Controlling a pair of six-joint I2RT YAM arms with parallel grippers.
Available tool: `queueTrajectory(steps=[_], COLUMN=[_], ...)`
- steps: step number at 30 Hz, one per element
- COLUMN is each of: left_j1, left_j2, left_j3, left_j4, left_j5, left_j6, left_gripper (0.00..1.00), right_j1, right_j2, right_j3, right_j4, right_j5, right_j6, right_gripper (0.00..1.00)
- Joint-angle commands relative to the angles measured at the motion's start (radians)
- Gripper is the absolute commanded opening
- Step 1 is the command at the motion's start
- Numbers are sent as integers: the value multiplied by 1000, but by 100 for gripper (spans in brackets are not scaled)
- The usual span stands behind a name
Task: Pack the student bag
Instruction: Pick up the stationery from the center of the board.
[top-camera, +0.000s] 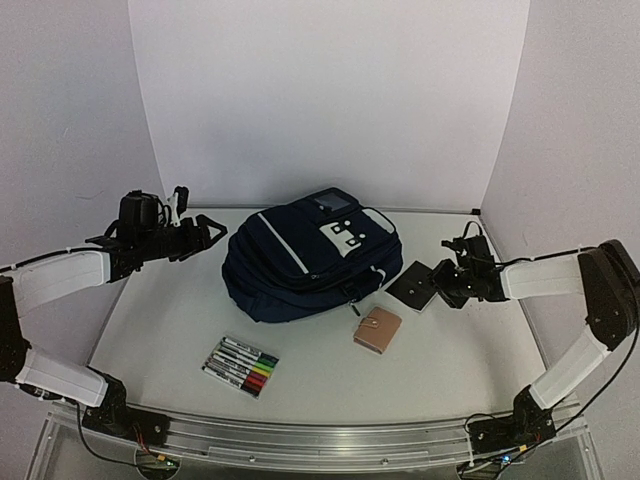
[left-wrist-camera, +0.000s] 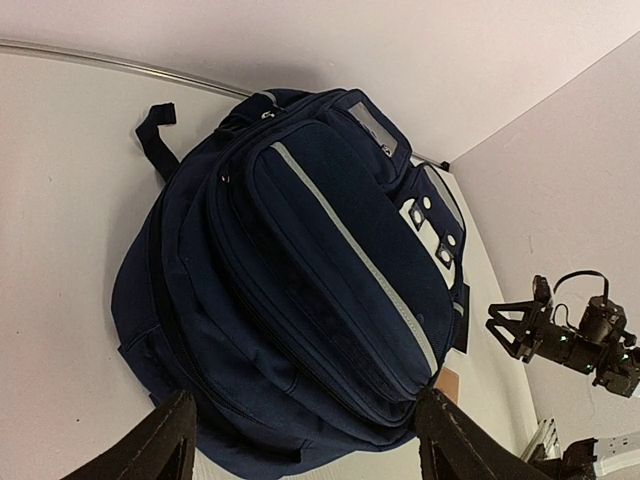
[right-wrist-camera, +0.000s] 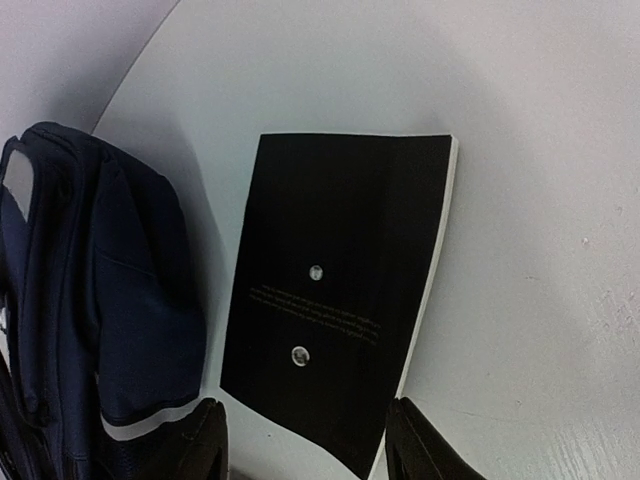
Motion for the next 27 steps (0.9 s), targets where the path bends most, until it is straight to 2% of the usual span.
queueTrajectory(steps=[1,12,20,23,27], left_j1=[-5,-5,-5,-5,-5], left_j2=[-31,-32,-33,-39,-45], left_j3=[17,19,31,36,45], left_j4=[3,-2,-9,-20,-26], left_j5=[-11,-16,-20,-27,-34], left_j6=[4,10,11,16,23], left_gripper=[75,75,75,75,75], right_j1=[-21,-44,-57,-60,-61], right_j2=[57,148,237,267,289], right_j3=[-10,-31,-37,-43,-58], right_j4=[31,98,200,239,359], right_j5=[-49,-75,-98,-97,-140], right_j6=[6,19,62,70,54], right_gripper=[53,49,38,30,5])
